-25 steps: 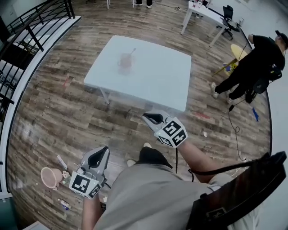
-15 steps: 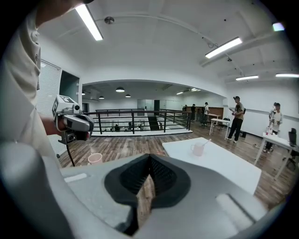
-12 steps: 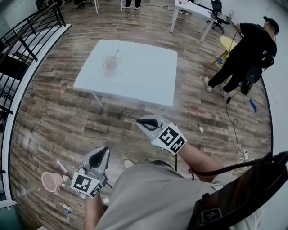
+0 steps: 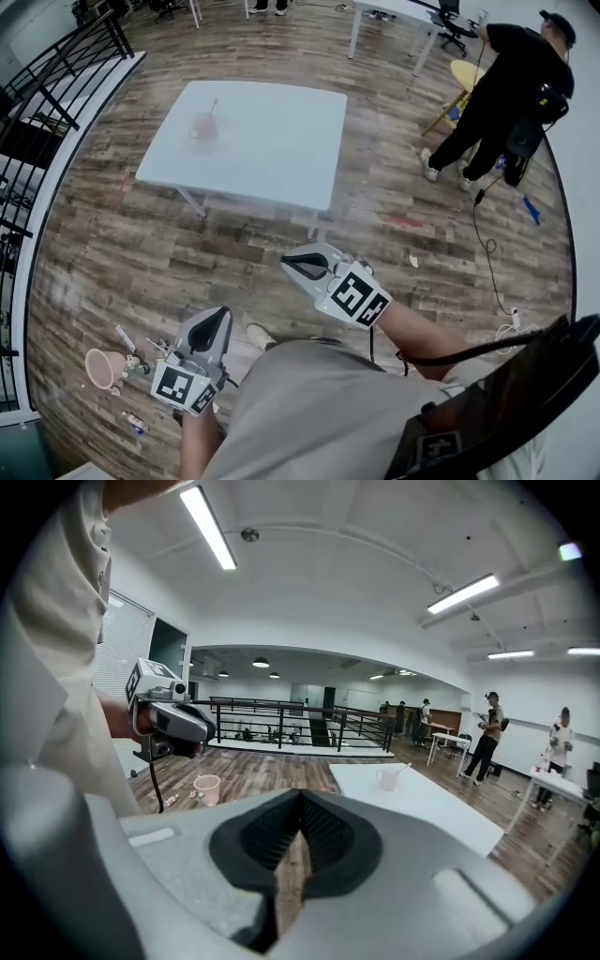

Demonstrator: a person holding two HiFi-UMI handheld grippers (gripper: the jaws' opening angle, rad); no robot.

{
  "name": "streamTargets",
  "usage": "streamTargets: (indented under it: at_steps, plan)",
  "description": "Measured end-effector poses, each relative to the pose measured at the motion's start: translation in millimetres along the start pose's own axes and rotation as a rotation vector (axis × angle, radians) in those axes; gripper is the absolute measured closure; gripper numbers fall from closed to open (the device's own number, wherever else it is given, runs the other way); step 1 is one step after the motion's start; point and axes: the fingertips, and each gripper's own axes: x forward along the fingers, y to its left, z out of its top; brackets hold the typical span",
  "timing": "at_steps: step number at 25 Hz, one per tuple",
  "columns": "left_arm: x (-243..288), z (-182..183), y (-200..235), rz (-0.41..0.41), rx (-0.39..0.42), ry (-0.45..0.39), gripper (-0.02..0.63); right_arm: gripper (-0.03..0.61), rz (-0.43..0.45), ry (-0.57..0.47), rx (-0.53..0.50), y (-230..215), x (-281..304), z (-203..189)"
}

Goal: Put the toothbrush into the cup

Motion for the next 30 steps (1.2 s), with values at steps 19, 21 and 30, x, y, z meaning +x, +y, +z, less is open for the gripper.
streamTargets:
  at_steps: [19, 21, 30]
  plan:
    - [41, -5, -113, -0.066, 0.024, 0.078, 0.607, 0.575, -0.024, -0.072, 0.038, 15, -117, -32]
    - [40, -2, -117, -0.081, 0.03, 0.069, 0.607, 0.577, -0.033, -0.073, 0.027, 18, -121, -28]
    - [0, -6, -102, -0.068, 0.021, 0.04, 0.607, 0.577, -0.023, -0.077, -0.024, 50, -106, 2]
